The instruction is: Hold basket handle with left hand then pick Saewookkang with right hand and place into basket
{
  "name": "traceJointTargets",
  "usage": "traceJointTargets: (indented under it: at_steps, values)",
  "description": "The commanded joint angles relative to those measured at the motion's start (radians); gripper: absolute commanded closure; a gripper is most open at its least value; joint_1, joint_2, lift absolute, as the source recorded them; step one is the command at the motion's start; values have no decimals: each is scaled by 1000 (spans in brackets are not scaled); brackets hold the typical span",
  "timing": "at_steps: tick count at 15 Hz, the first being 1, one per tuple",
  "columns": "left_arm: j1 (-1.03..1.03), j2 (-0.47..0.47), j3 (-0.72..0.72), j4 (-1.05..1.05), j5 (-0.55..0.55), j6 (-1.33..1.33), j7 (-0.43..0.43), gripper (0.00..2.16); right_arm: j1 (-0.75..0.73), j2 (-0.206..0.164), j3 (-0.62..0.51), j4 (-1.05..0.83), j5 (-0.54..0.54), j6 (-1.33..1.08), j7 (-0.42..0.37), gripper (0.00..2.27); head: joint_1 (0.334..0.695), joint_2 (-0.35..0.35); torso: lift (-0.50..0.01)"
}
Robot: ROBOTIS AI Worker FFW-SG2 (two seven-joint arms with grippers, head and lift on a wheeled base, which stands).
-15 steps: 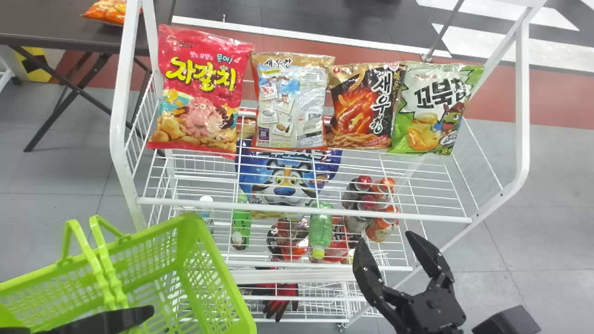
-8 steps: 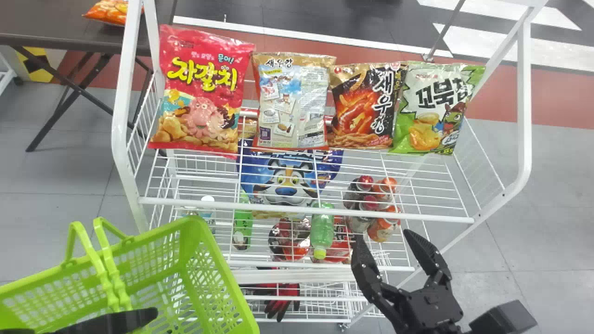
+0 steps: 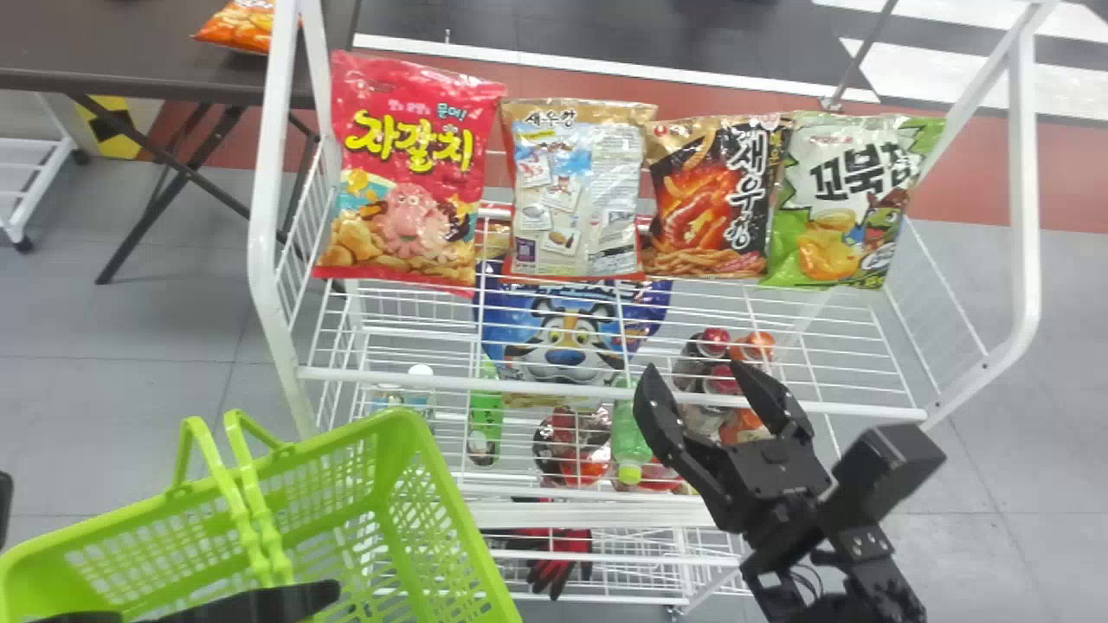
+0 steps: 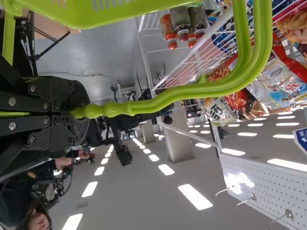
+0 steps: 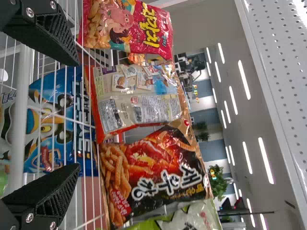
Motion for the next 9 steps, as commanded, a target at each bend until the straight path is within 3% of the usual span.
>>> traceJointTargets:
  at_steps: [1,4,9]
  values:
    - [7,0,0,-8,-1,32,-10,2152,-76,1,55,-10,37,90,-36,43,695,-140,-18]
    - [23,5,11,-24,-1,32,-10,2152,-172,1,104,-8,48,182,-102,43,695,-78,-18]
    - [10,18,-8,-26,-1,32,-10,2152,-300,10,137,2,51,305,-180,39,695,-36,-18]
